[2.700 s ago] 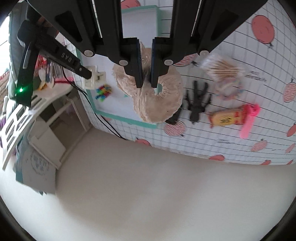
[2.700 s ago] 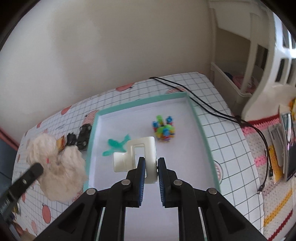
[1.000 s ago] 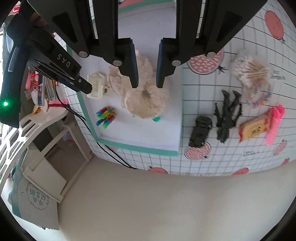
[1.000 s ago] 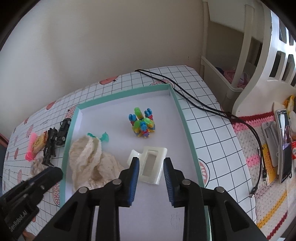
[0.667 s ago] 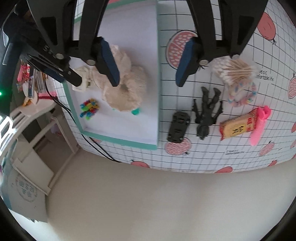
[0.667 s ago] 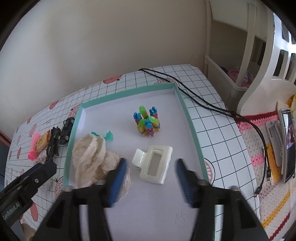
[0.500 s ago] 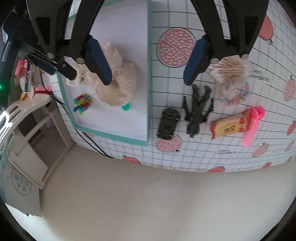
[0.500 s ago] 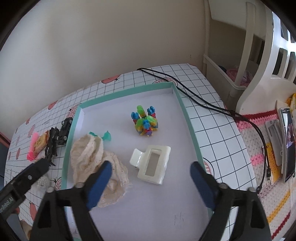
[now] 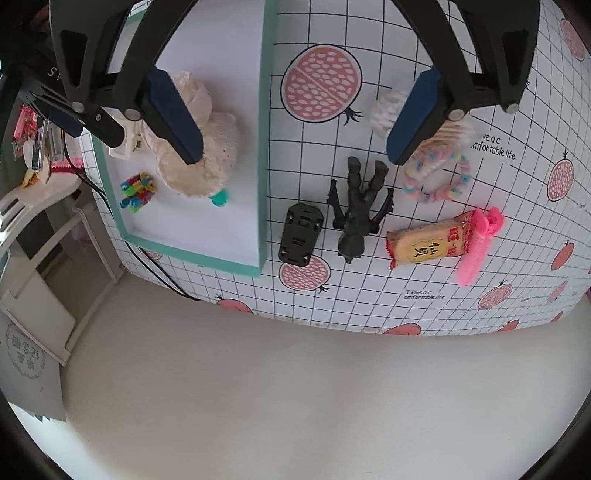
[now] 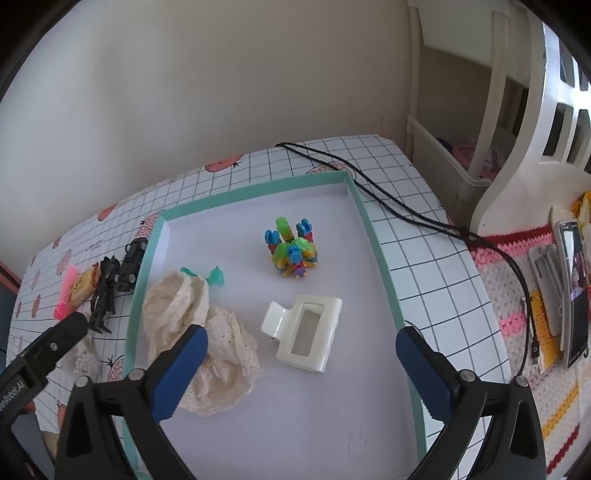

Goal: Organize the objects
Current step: 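Withdraw both tools from the tray toward the rope ring and cotton swab bag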

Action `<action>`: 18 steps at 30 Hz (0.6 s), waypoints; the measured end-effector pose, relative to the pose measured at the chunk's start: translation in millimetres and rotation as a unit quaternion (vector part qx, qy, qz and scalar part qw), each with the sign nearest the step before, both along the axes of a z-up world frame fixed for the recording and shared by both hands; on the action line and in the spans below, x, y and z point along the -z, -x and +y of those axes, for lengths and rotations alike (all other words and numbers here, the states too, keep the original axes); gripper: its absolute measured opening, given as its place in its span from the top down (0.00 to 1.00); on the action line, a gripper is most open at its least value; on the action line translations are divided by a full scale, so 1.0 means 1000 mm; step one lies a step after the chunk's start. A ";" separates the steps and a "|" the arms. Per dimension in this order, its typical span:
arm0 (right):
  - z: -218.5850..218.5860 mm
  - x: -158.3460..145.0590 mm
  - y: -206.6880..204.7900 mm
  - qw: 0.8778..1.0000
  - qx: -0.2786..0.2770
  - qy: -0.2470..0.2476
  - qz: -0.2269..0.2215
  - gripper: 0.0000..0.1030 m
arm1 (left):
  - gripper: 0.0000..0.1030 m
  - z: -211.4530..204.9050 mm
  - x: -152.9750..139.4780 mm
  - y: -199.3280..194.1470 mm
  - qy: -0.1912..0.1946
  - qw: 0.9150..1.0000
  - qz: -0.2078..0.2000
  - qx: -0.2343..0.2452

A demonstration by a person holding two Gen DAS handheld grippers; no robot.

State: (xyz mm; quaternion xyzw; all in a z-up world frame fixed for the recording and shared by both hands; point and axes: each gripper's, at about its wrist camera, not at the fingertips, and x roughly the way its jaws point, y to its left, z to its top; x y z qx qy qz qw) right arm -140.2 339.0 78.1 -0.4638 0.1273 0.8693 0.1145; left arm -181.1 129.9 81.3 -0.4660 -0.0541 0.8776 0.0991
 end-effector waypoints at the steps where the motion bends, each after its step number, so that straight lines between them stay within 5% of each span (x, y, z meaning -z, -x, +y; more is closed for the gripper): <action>1: 0.000 0.000 0.000 1.000 0.001 0.000 -0.001 0.00 | 0.00 -0.001 0.000 0.000 -0.001 1.000 0.000 -0.001; 18: -0.013 -0.017 0.000 1.000 -0.003 -0.001 0.019 0.00 | 0.00 -0.030 -0.013 0.001 -0.018 0.999 0.016 -0.035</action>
